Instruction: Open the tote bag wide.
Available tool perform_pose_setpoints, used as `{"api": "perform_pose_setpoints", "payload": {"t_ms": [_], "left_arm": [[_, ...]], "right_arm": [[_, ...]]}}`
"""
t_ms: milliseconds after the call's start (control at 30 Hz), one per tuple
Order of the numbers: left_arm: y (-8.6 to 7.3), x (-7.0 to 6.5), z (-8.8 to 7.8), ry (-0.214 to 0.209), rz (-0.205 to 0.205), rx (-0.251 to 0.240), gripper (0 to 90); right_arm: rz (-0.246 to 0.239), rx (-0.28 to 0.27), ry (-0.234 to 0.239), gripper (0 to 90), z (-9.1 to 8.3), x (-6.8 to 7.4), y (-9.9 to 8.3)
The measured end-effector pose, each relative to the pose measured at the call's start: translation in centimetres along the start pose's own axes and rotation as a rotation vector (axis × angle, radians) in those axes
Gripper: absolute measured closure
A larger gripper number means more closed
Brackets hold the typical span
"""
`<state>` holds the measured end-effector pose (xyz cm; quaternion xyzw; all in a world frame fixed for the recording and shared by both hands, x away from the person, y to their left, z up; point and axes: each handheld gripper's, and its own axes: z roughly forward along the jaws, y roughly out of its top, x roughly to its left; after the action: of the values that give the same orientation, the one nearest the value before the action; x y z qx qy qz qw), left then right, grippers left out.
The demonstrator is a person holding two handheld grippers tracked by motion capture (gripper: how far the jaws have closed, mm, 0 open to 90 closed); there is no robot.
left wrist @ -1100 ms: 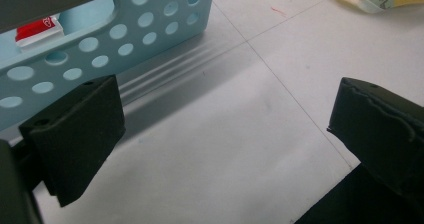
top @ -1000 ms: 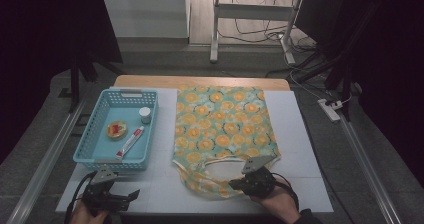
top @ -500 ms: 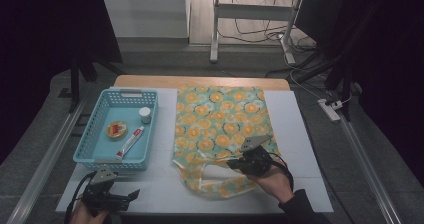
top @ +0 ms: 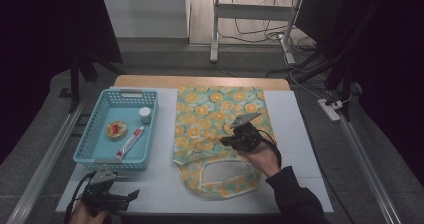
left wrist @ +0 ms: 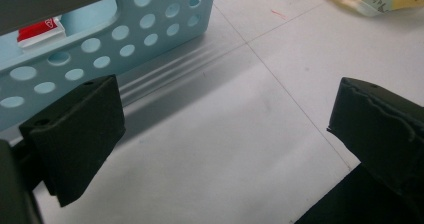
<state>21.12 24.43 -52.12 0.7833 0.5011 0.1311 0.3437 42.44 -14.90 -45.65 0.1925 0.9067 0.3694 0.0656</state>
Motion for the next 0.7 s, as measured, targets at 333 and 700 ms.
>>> {"api": "perform_pose_setpoints", "payload": {"t_ms": [333, 700], "left_arm": [[0.0, 0.1, 0.0, -0.005, -0.004, -0.003, 1.2], [0.0, 0.1, 0.0, -0.005, -0.008, -0.002, 1.3]], "right_arm": [[0.032, -0.029, -0.064, 89.3, 1.5, -3.4, 2.3], [0.069, -0.023, -0.104, 89.3, 3.9, -6.8, 3.1]]}}
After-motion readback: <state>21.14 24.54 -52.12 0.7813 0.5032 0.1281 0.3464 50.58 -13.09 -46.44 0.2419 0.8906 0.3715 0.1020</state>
